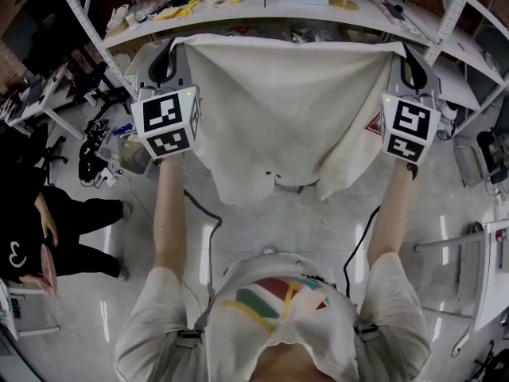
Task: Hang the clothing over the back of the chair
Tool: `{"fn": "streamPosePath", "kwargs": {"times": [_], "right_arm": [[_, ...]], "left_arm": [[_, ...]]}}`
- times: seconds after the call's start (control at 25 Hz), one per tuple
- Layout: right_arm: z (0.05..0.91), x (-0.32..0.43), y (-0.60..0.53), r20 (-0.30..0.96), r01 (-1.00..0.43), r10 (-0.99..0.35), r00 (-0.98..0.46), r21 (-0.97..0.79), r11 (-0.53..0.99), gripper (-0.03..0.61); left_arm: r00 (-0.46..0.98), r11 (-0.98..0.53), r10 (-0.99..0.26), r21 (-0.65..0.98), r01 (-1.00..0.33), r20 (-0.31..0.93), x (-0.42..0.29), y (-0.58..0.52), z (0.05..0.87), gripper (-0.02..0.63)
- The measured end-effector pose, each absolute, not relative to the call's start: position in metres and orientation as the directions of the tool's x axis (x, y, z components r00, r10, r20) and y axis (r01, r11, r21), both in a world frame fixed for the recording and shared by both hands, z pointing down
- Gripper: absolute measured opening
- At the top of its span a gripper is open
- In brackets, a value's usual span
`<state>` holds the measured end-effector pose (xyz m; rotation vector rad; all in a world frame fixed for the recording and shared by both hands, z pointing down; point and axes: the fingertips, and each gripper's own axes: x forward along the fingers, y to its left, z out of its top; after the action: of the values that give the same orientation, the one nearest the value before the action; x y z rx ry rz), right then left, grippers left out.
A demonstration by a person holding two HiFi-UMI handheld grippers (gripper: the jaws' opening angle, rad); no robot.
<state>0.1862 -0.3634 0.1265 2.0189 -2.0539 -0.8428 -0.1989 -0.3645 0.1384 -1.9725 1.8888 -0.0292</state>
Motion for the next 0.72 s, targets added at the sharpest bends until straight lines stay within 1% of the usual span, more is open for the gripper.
{"fn": "streamPosePath", "kwargs": {"times": [0.48,0.72], "right_arm": [[0.228,0.178,-0.4,-0.043,-0.83,-0.996,-0.079,0.556,0.042,0.012],[0.264,0.179,-0.404,0.035,-0.817,-0.997,-0.075,0.571,0.081,0.012]], "left_arm": [[0.083,-0.056,-0.994,-0.315,-0.947,-0.073,-0.206,-0.401,0.238,0.015],[0.091,-0.082,-0.996,-0.316,-0.945,-0.016,-0.204,-0.404,0.273,0.015]]}}
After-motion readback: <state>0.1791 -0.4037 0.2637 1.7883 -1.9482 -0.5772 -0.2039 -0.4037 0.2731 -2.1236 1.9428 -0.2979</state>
